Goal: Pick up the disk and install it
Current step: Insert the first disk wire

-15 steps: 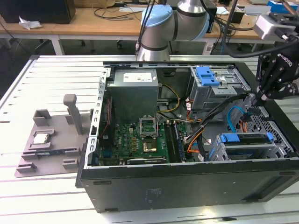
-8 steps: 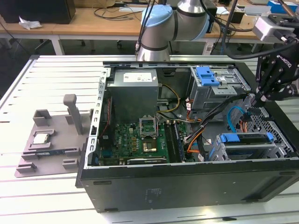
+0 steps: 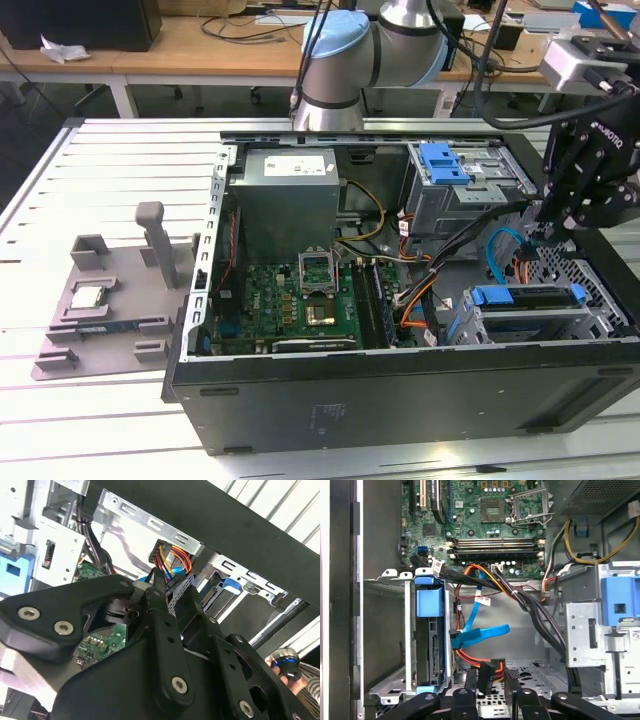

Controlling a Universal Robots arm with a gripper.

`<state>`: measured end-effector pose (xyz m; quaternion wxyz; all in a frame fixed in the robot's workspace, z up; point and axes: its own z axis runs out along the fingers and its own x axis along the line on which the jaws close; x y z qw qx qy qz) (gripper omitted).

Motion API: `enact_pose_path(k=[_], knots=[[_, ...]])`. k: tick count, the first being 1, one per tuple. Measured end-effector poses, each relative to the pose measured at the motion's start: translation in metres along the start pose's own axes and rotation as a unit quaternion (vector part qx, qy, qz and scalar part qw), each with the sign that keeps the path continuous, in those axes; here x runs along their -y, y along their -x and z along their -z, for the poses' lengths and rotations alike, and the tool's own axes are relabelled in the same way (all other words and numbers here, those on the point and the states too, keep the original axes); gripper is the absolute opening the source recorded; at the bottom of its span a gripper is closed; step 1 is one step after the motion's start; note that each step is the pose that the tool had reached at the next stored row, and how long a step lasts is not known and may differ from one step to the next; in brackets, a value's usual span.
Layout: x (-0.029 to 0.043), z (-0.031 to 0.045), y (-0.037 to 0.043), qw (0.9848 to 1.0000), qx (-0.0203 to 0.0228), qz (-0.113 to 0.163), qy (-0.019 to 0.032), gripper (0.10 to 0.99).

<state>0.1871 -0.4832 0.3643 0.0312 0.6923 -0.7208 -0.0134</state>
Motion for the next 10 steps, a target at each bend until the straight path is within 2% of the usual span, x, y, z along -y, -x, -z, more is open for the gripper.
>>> enact_pose_path(k=[1,4,6,10], knots=[[0.0000,-0.0011,0.0009,1.0000,-0.0069,0.000,-0.0003,0.361],[0.0001,-0.0031,0.0023,0.9998,-0.0218,-0.001,-0.0009,0.361],[0.0002,-0.0061,0.0029,0.9997,-0.0251,-0.002,-0.0010,0.361],[0.0004,-0.0086,0.0040,0.9997,-0.0256,-0.002,-0.0010,0.361]])
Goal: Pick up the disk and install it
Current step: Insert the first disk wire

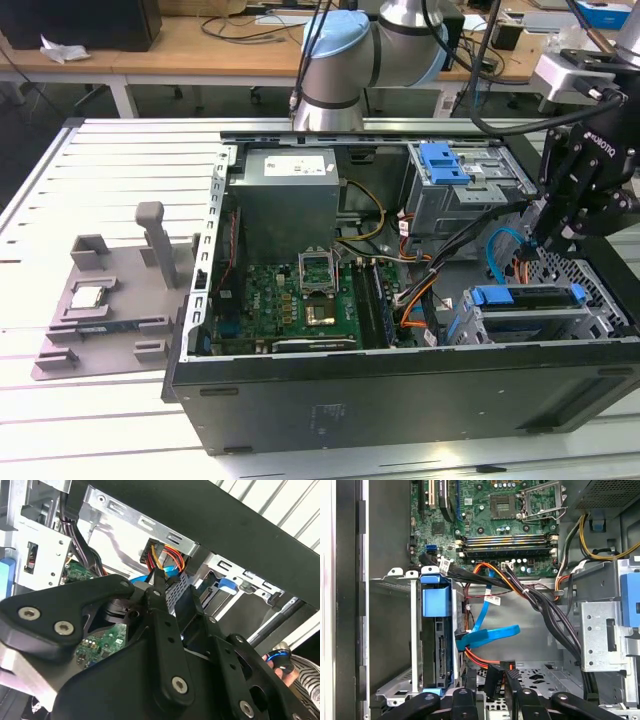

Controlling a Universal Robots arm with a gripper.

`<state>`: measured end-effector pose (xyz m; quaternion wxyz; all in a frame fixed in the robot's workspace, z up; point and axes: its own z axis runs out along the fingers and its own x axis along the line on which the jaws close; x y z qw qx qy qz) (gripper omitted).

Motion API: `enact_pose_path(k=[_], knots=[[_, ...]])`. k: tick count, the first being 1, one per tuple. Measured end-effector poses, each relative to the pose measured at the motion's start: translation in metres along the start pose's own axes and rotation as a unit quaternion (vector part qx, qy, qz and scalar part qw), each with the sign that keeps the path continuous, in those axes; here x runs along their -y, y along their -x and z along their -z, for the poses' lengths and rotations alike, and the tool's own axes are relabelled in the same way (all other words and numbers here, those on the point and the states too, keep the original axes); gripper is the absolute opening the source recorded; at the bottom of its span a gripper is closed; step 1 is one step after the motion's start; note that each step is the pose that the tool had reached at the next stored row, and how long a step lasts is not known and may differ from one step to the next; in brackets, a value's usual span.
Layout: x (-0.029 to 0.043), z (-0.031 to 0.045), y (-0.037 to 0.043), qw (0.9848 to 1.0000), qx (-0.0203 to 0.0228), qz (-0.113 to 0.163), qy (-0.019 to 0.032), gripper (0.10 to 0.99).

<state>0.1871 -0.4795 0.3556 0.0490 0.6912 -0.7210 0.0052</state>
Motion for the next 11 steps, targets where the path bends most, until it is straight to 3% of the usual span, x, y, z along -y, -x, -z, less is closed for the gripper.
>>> enact_pose_path(k=[4,5,6,11], knots=[[0.0000,-0.0001,0.0000,1.0000,0.0000,0.000,0.0000,0.349],[0.0000,-0.0001,0.0000,1.0000,0.0000,0.000,0.0000,0.216],[0.0000,-0.0001,0.0000,1.0000,-0.0001,0.000,0.0000,0.169],[-0.0002,-0.0002,0.0001,1.0000,-0.0006,0.000,0.0000,0.169]])
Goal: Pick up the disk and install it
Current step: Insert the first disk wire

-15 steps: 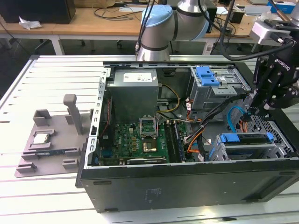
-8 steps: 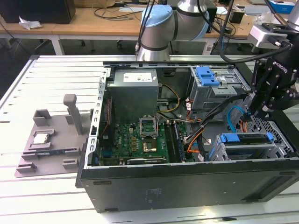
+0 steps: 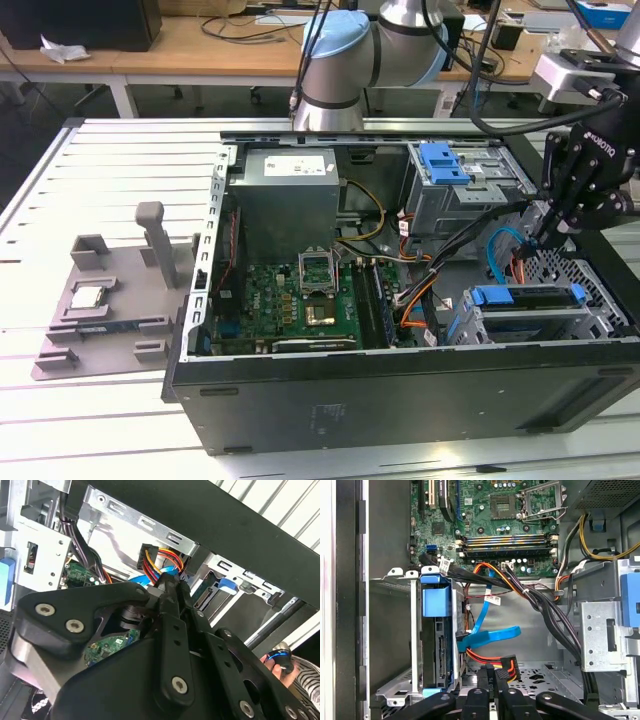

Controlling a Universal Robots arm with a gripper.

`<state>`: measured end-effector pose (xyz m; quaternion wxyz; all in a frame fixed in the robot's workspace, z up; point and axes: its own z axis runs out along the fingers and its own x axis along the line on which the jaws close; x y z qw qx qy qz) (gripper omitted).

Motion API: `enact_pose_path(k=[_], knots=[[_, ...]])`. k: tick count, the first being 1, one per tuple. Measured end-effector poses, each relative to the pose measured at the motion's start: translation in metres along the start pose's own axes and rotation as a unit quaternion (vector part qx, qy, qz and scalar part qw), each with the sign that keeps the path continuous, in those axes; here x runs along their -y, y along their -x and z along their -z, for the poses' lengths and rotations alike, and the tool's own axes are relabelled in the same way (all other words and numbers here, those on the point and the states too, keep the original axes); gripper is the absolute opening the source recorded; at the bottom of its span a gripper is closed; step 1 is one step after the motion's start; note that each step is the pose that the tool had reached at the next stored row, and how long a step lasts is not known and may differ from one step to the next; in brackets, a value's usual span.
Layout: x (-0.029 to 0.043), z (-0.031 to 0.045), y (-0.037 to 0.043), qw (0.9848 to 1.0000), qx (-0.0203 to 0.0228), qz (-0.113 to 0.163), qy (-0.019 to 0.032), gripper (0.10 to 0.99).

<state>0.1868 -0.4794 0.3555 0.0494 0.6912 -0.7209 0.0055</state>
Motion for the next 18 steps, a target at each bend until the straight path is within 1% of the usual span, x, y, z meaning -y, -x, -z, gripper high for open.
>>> enact_pose_path(k=[2,3,5,7,9,11,14,16,18], knots=[[-0.0015,-0.0001,-0.0015,1.0000,-0.0019,0.000,-0.0001,0.169],[-0.0020,-0.0006,-0.0057,1.0000,-0.0027,0.000,-0.0001,0.169],[-0.0020,-0.0011,-0.0112,1.0000,-0.0031,0.000,-0.0001,0.169],[-0.0020,-0.0018,-0.0178,1.0000,-0.0032,0.001,-0.0002,0.169],[-0.0018,-0.0041,-0.0288,1.0000,-0.0032,0.001,-0.0002,0.169],[-0.0018,-0.0067,-0.0360,1.0000,-0.0033,0.002,-0.0001,0.169],[-0.0023,-0.0101,-0.0401,1.0000,-0.0032,0.003,-0.0002,0.169],[-0.0023,-0.0131,-0.0401,1.0000,-0.0034,0.004,-0.0003,0.169],[-0.0023,-0.0147,-0.0399,1.0000,-0.0035,0.004,-0.0004,0.169]])
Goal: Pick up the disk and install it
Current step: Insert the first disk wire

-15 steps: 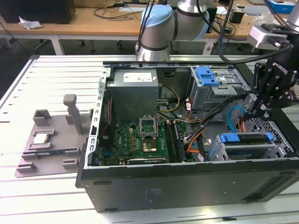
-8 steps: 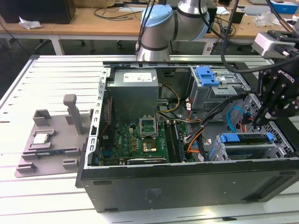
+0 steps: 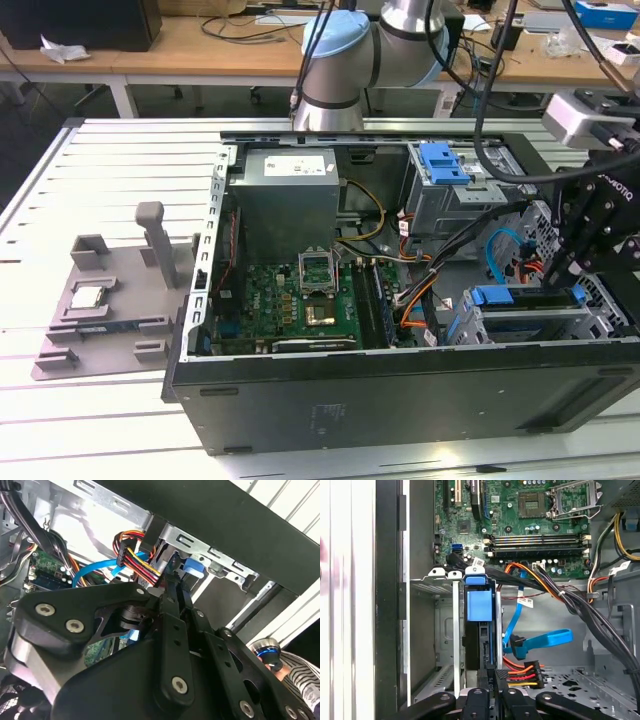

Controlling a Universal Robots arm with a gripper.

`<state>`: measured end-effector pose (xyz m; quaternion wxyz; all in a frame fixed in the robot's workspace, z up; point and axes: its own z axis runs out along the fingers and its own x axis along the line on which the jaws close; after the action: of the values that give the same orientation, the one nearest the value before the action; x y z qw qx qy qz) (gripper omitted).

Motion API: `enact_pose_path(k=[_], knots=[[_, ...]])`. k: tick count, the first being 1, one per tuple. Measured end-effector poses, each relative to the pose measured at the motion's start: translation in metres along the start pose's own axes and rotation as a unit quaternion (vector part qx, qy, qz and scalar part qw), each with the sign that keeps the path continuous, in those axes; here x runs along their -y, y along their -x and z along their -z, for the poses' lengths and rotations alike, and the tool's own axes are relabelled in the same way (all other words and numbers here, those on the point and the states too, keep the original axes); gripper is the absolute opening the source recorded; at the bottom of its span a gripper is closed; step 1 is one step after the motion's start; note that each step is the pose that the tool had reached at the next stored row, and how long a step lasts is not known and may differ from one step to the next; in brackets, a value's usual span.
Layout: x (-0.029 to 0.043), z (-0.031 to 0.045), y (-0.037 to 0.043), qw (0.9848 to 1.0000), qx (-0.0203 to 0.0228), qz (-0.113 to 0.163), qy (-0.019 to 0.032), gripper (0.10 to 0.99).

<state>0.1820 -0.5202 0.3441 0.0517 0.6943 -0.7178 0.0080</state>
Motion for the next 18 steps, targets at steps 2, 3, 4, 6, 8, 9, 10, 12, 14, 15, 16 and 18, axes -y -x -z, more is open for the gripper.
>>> enact_pose_path(k=[2,3,4,6,8,9,10,12,14,15,16,18], knots=[[0.0000,-0.0015,0.0001,1.0000,0.0001,0.000,0.0000,0.169],[-0.0010,-0.0042,0.0003,1.0000,0.0010,0.000,0.0000,0.169],[-0.0013,-0.0081,0.0006,1.0000,0.0008,0.000,0.0000,0.169],[-0.0031,0.0015,0.0015,1.0000,0.0008,0.000,-0.0004,0.306],[-0.0040,0.0159,0.0038,1.0000,-0.0001,0.000,-0.0012,0.290],[-0.0045,0.0234,0.0049,1.0000,-0.0005,0.000,-0.0014,0.161],[-0.0048,0.0273,0.0053,1.0000,-0.0006,0.000,-0.0015,0.161],[-0.0052,0.0345,0.0052,1.0000,-0.0009,0.000,-0.0018,0.106],[-0.0053,0.0365,0.0051,1.0000,-0.0008,0.000,-0.0020,0.106],[-0.0053,0.0365,0.0051,1.0000,-0.0008,0.000,-0.0020,0.106],[-0.0054,0.0367,0.0051,1.0000,-0.0009,0.000,-0.0020,0.106],[-0.0054,0.0368,0.0050,1.0000,-0.0009,0.000,-0.0020,0.106]])
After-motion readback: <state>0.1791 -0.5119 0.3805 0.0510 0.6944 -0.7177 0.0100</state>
